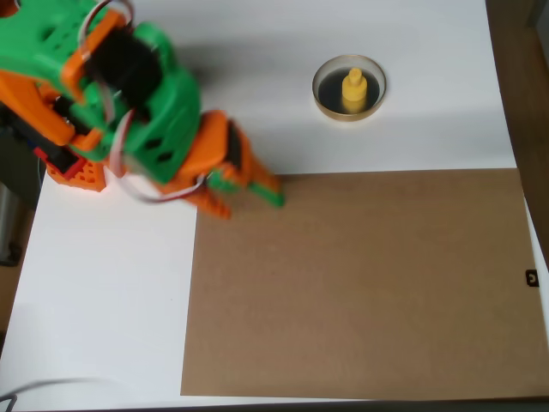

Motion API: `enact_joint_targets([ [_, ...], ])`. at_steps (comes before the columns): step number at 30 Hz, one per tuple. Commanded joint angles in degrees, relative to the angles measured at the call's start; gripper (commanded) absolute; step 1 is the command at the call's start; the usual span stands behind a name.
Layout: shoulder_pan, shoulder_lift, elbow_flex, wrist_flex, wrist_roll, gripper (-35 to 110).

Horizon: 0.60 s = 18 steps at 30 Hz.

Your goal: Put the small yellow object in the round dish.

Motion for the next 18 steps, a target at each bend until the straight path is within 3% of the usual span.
enact_joint_targets([
  [1,8.0,5.5,2.6,-3.3,-0.3,21],
  [18,28.5,26.9,26.6,-20.1,14.1,24],
])
